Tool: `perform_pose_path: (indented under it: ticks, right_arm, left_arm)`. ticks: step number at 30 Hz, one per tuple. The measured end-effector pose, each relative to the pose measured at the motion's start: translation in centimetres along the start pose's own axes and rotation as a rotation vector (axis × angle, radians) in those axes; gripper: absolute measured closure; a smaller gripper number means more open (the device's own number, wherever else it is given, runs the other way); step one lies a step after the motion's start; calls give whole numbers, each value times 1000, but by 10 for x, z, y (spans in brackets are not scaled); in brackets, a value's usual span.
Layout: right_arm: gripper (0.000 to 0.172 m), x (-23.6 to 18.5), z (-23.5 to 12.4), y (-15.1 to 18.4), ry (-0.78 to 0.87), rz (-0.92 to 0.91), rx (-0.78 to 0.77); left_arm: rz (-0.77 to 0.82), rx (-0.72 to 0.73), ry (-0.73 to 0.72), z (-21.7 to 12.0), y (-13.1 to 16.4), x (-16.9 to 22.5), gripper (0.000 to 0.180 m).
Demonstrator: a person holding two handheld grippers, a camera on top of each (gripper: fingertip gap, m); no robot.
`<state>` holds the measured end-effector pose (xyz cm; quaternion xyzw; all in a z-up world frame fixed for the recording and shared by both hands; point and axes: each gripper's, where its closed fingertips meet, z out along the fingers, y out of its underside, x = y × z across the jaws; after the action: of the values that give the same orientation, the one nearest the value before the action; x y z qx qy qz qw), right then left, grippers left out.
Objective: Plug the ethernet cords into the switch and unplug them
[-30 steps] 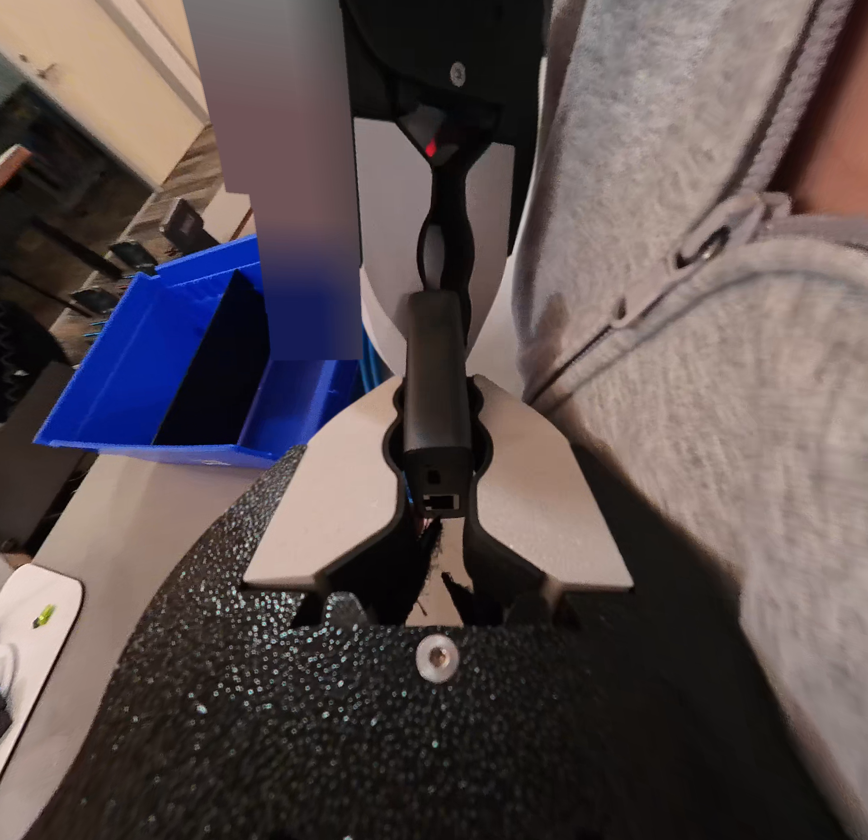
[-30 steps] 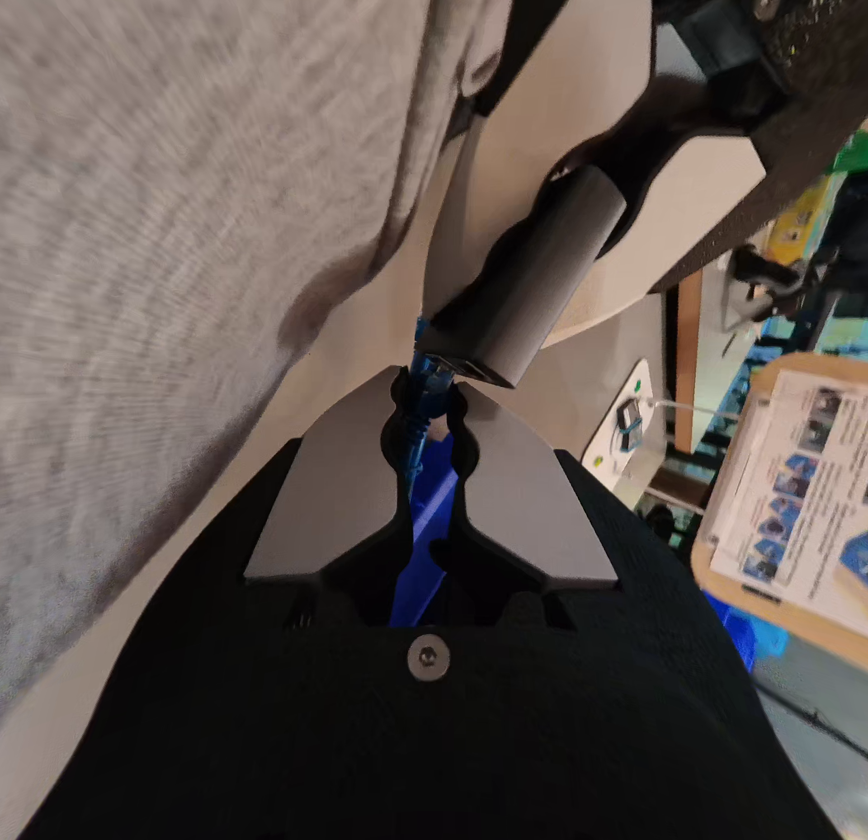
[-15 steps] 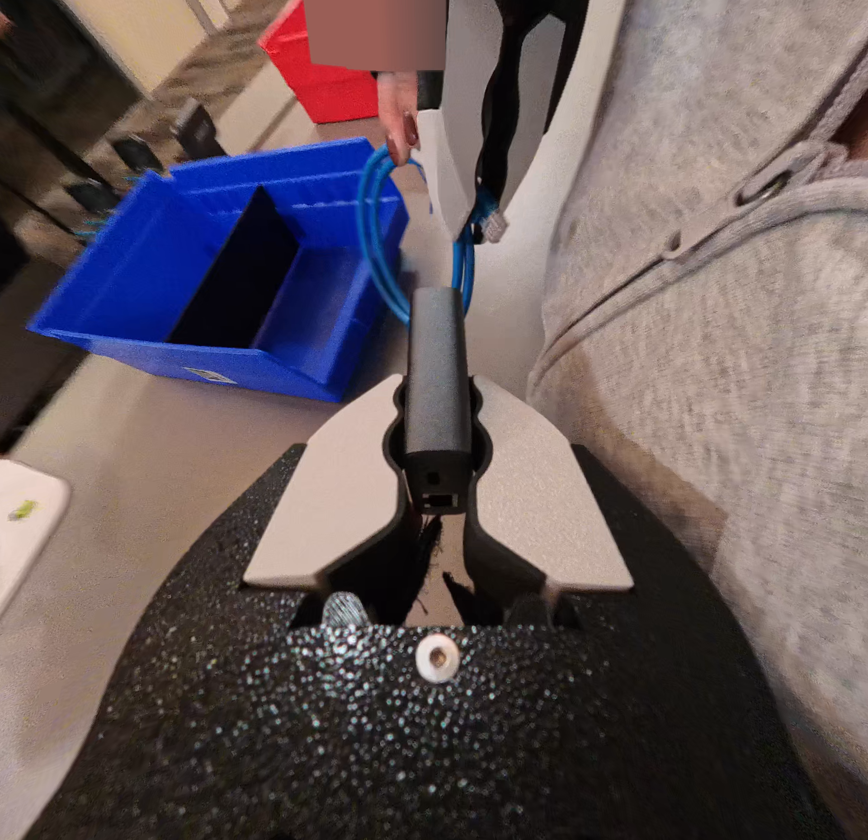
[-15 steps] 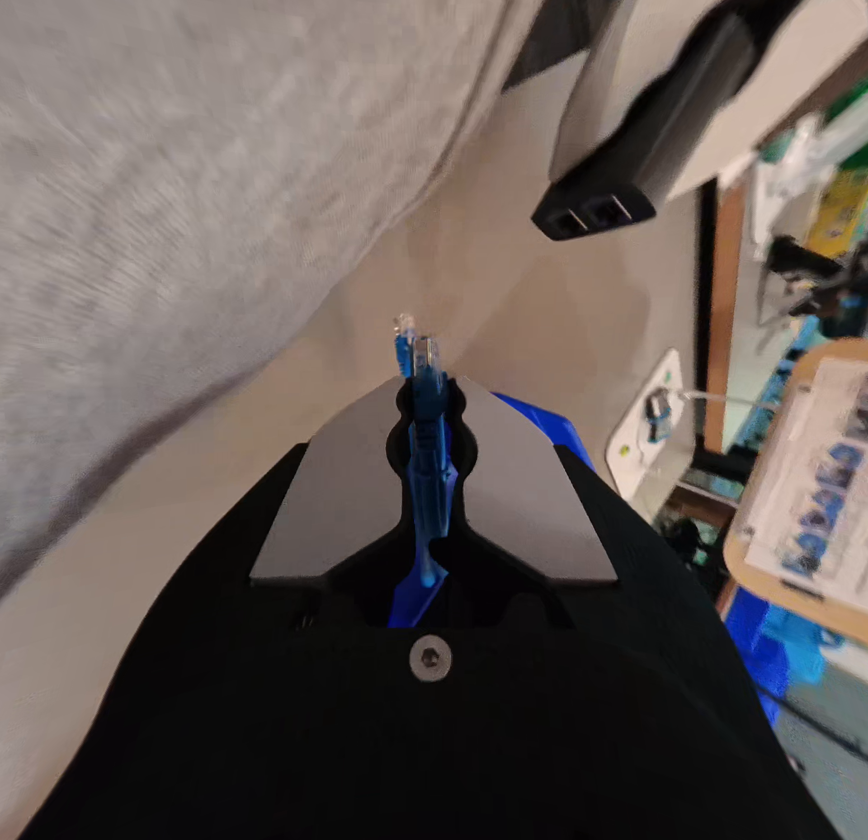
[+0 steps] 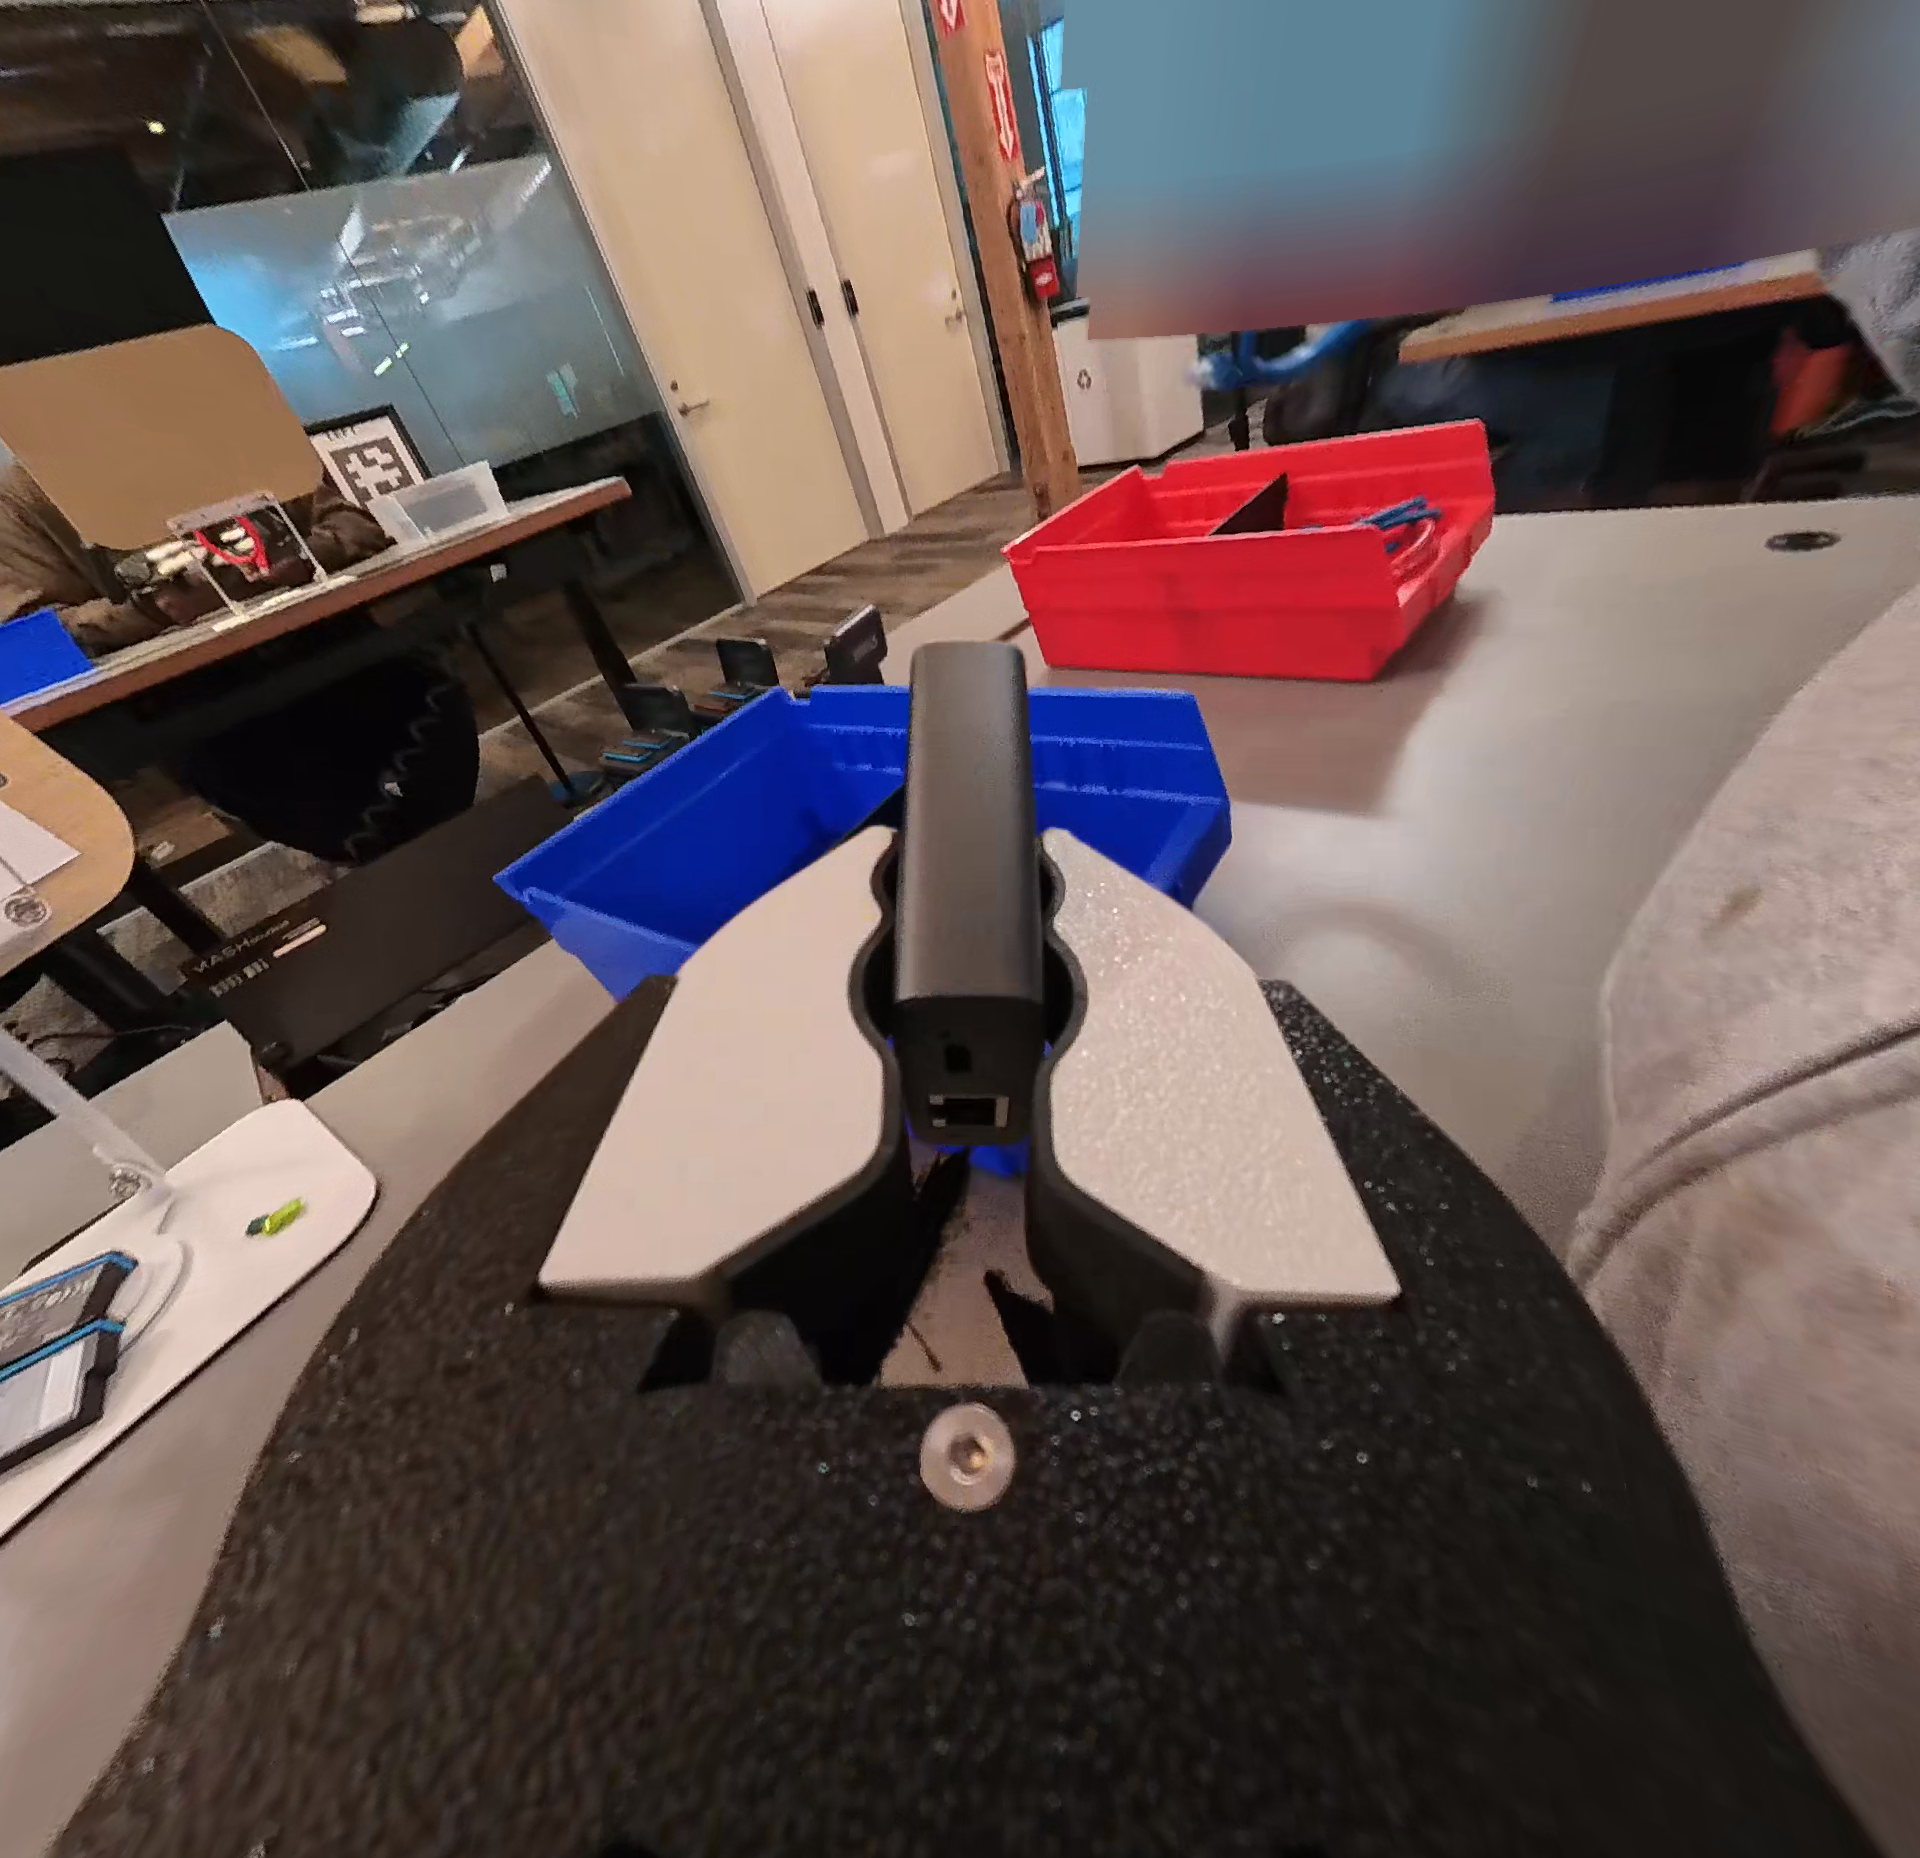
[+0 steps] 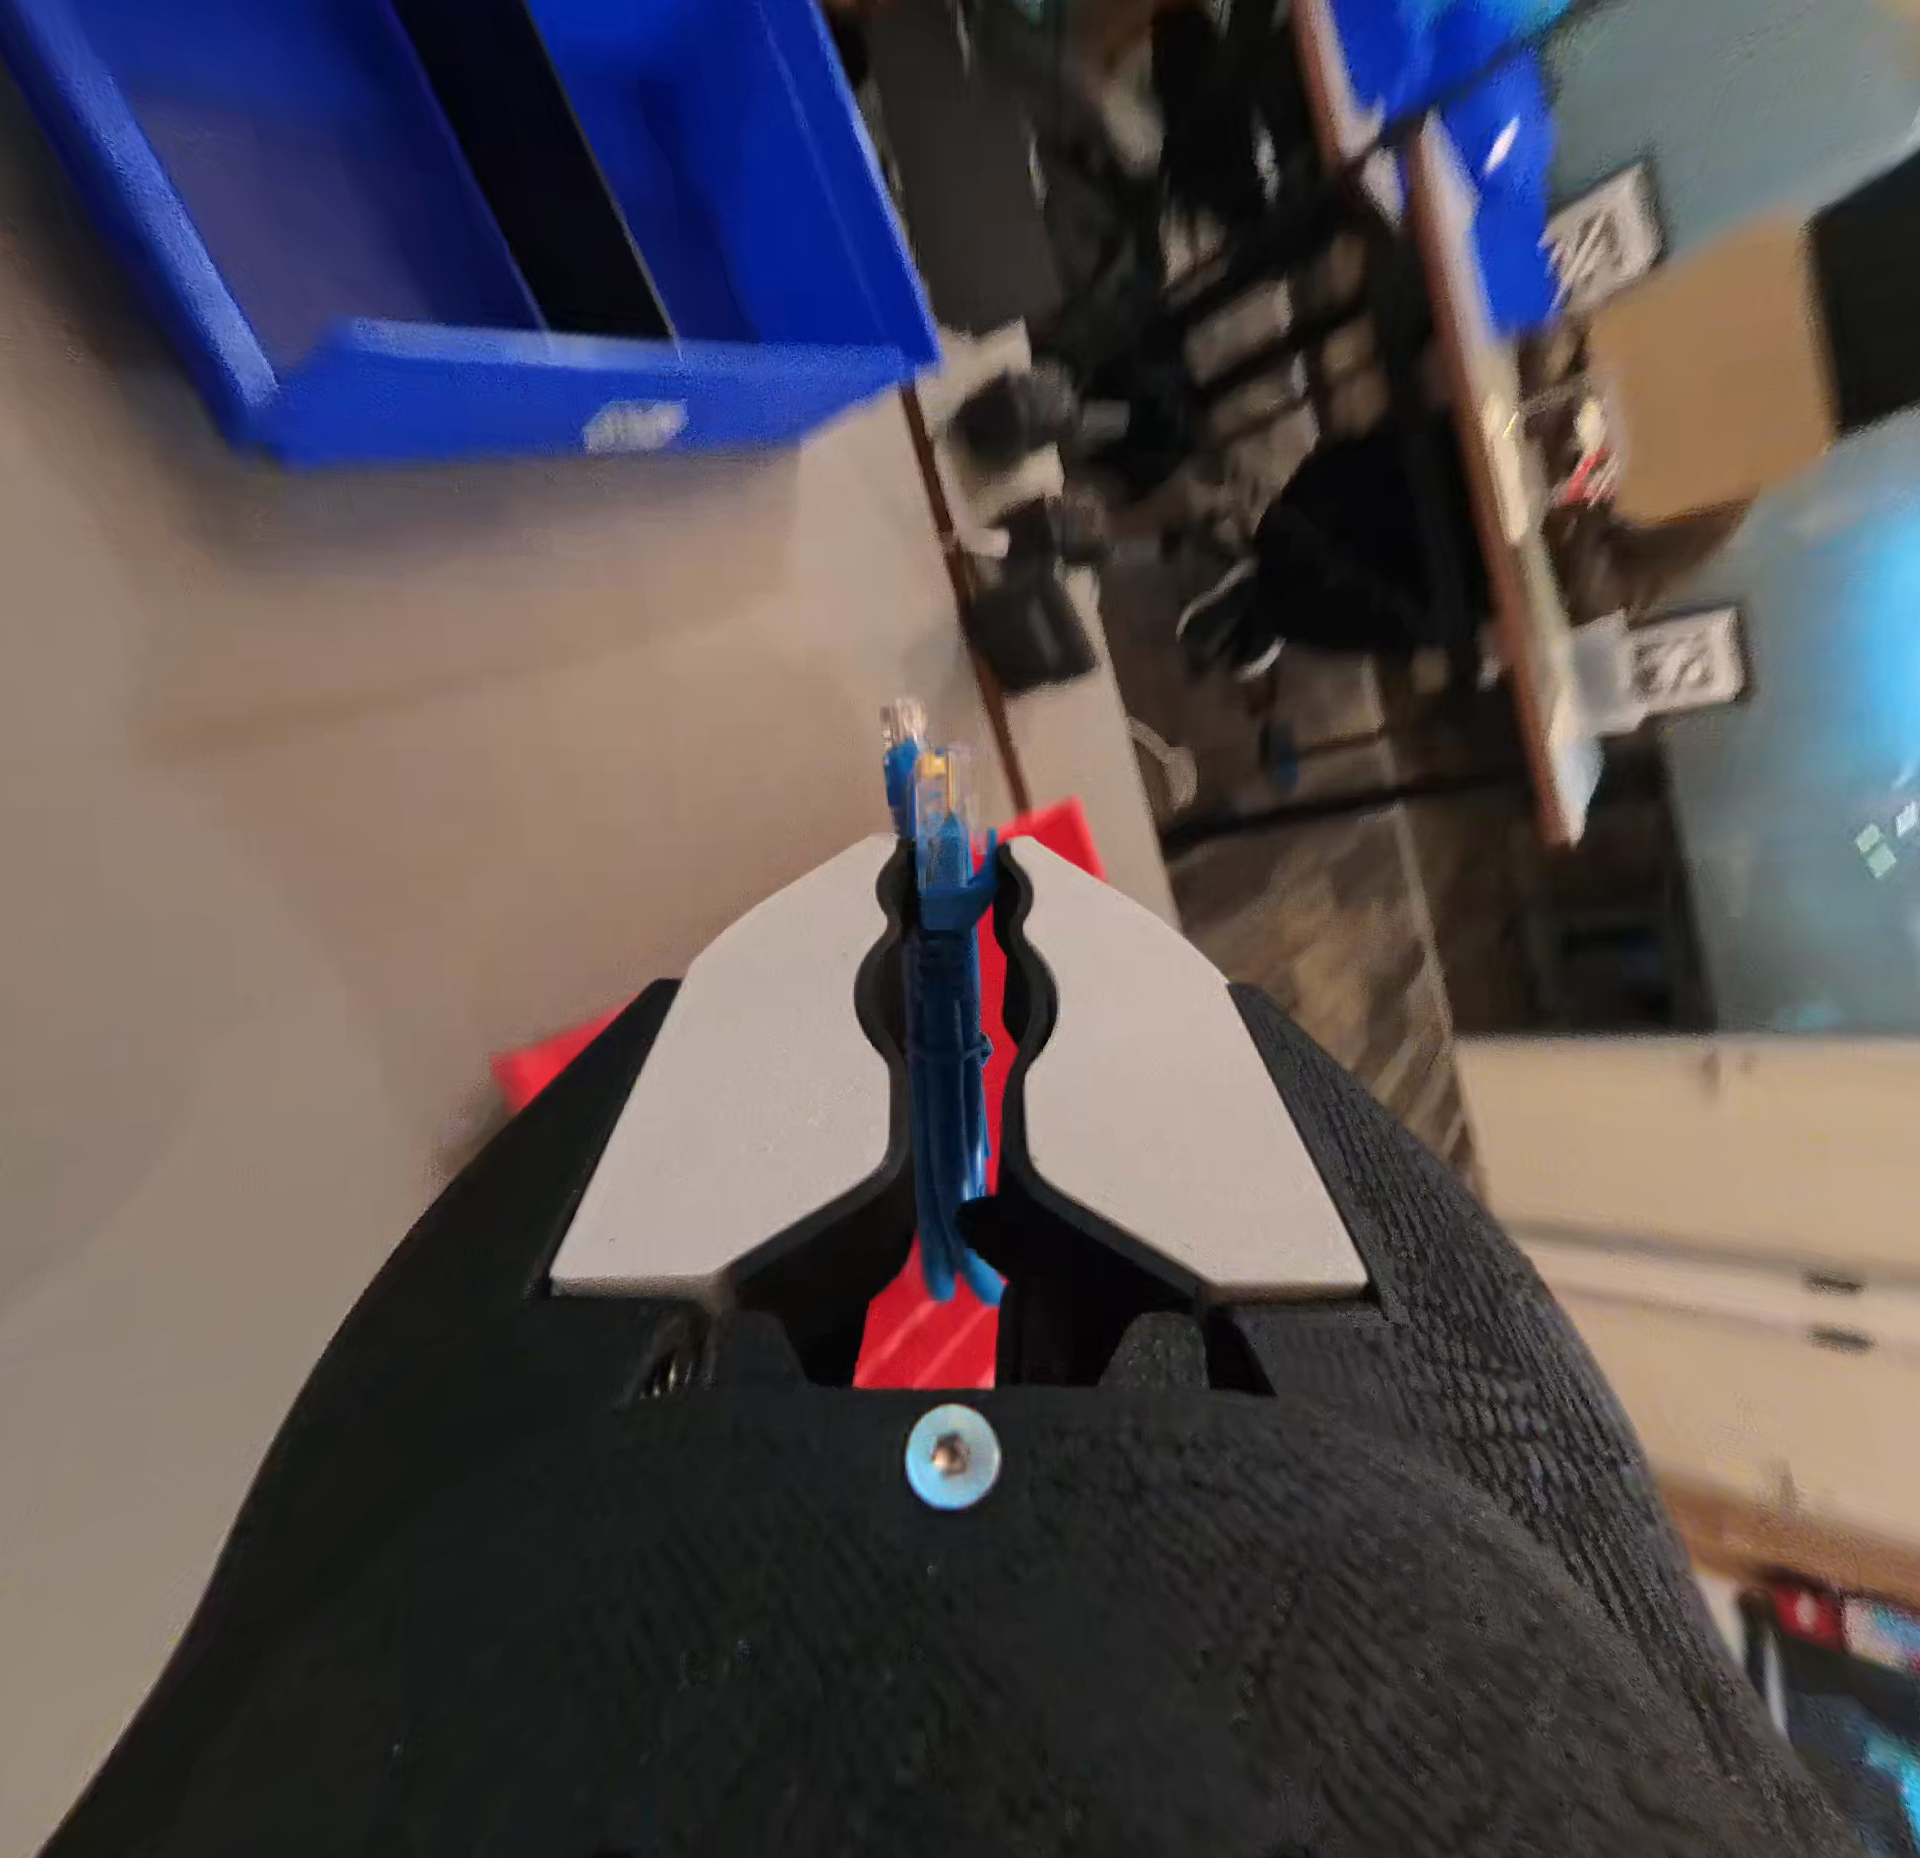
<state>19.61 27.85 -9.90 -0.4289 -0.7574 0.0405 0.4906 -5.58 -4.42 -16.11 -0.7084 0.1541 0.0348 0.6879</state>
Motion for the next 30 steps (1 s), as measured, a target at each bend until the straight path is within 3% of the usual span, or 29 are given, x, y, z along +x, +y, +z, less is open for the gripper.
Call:
perform_pose_path:
  ticks: [5, 10, 14, 17, 23, 27, 30]
  right_arm:
    - [159, -6, 19, 94, -70, 58, -188]
    - [154, -32, 62, 145, -155, 18, -328]
    - [91, -53, 77, 159, -278, 149, -451]
    - [79, -35, 63, 142, -259, 261, -419]
    - [80, 42, 20, 59, 99, 360, -20]
    - [98, 66, -11, 33, 431, 315, 97]
    - [136, 82, -42, 30, 749, 296, 145]
  left_arm:
    - [-4, 44, 17, 20, -6, 2, 159]
    - [-18, 110, 23, 41, -20, 0, 159]
    - [-36, 165, 46, 63, -37, -1, 159]
    - [-46, 171, 83, 83, -47, -1, 159]
    - [-41, 164, 189, 129, -69, 13, 159]
    - [-46, 135, 311, 176, -90, 32, 159]
    - [-47, 71, 452, 227, -111, 55, 159]
